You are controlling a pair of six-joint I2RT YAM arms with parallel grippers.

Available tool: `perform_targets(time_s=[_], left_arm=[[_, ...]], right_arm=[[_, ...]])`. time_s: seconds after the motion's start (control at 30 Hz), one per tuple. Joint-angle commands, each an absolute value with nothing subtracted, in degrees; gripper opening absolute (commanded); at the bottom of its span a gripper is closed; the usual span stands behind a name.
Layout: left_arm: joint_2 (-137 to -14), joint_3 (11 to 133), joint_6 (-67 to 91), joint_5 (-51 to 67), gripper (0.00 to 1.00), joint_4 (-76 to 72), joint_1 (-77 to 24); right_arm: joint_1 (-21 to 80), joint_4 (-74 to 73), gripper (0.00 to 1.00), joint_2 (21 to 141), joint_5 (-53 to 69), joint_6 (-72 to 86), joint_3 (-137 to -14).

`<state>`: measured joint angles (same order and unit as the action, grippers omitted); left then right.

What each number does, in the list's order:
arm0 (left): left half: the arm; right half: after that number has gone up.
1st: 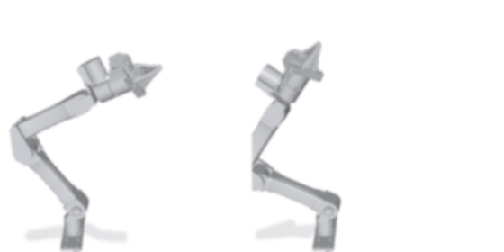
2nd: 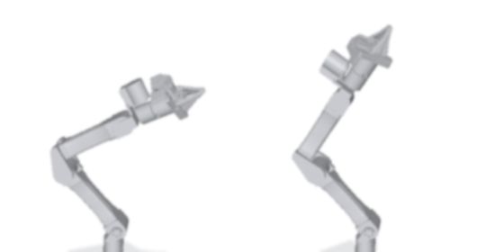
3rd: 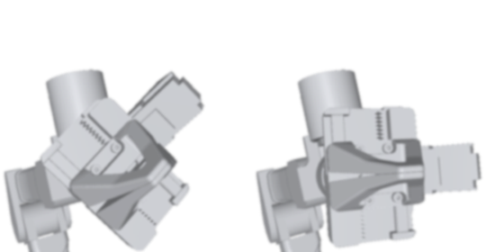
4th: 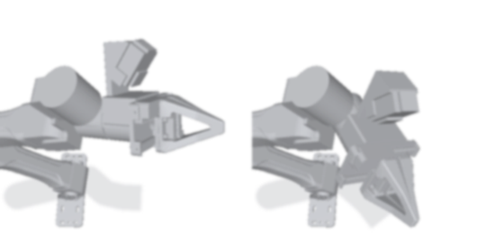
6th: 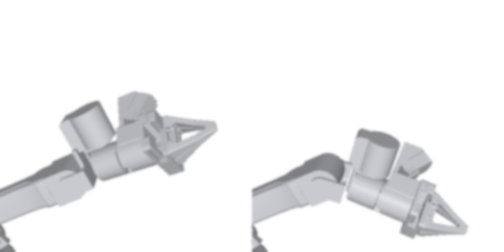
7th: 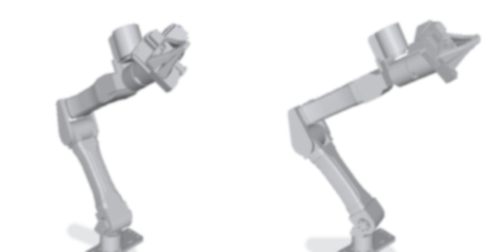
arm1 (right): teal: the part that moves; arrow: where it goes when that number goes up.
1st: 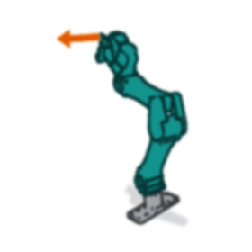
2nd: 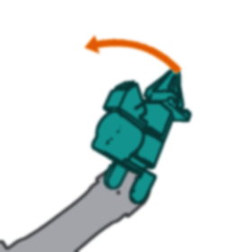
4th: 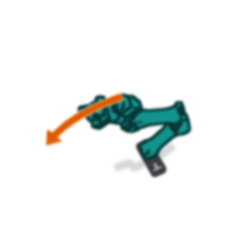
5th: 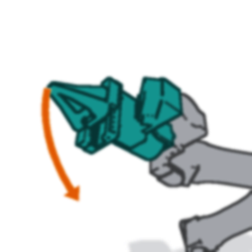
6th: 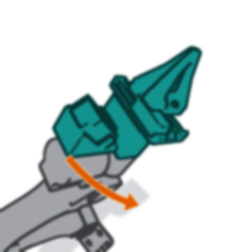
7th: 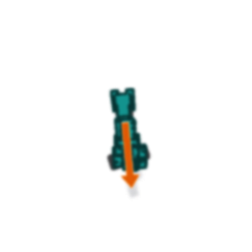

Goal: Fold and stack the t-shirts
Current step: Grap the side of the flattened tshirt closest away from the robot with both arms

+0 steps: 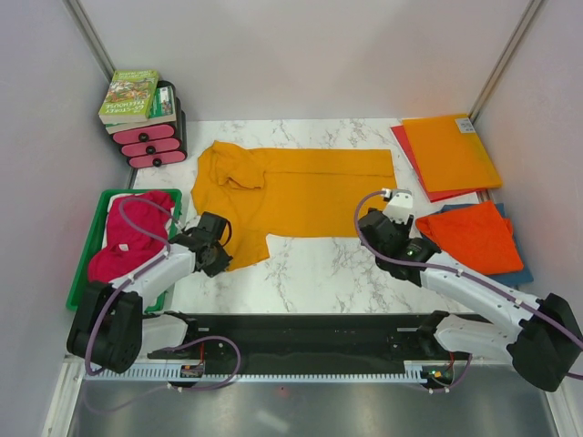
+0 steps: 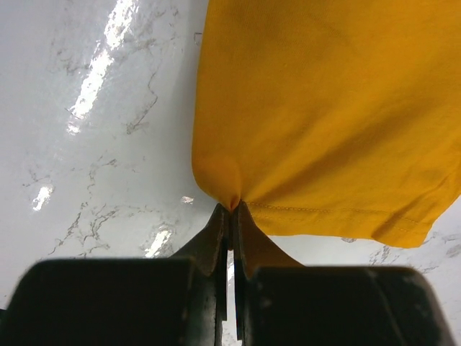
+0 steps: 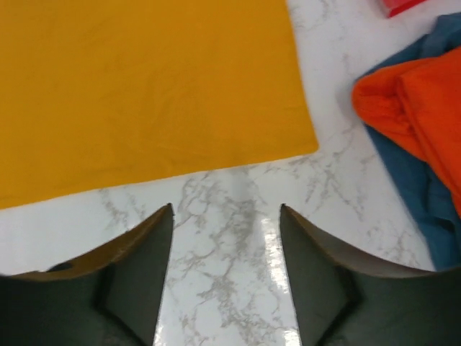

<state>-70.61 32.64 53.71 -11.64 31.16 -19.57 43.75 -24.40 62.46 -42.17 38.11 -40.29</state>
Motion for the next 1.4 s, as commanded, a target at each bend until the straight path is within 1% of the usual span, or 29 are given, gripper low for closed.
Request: perform_targets(time_s=[0.0, 0.07, 0.17, 0.33, 0.43, 0.5, 0.7, 0.97, 1.37], left_arm=[[-69.61, 30.94, 53.61, -10.37, 0.02, 32.26, -19.6], [-69.61, 30.85, 53.96, -9.67, 0.02, 32.26, -19.6], [-69.26, 30.85, 54.23, -8.53, 0.02, 32.25, -19.51], [-67.5, 30.94, 53.88, -7.65, 0.02, 32.26, -19.6], [-67.41, 31.11, 53.88, -7.3, 0.02, 32.26, -19.6], [-68.11, 31.29, 53.88, -7.12, 0.02, 32.17, -19.6], [-68.82, 31.46, 53.88, -6.77, 0.02, 31.73, -19.51], [-68.73, 31.73, 53.53, -6.85, 0.02, 31.73, -19.6], [-67.76, 31.38, 53.17, -7.21, 0.02, 32.25, -19.6]], right_arm=[[39.21, -26.55, 0.48, 62.66, -44.94, 41.14, -39.38], [37.89, -26.11, 0.37, 65.63, -41.85, 41.22, -40.25], [34.46, -25.93, 0.35, 70.64, -39.91, 42.71, -41.57], [27.43, -21.01, 0.36, 74.44, -32.09, 42.63, -41.49], [25.23, -19.69, 0.36, 76.37, -31.47, 43.42, -42.1], [23.91, -18.46, 0.39, 77.69, -31.12, 43.16, -42.45], [19.08, -16.26, 0.41, 82.7, -28.04, 41.84, -43.33], [16.97, -13.89, 0.46, 86.39, -27.86, 41.57, -43.24], [15.12, -11.95, 0.47, 89.12, -25.4, 41.84, -40.43]])
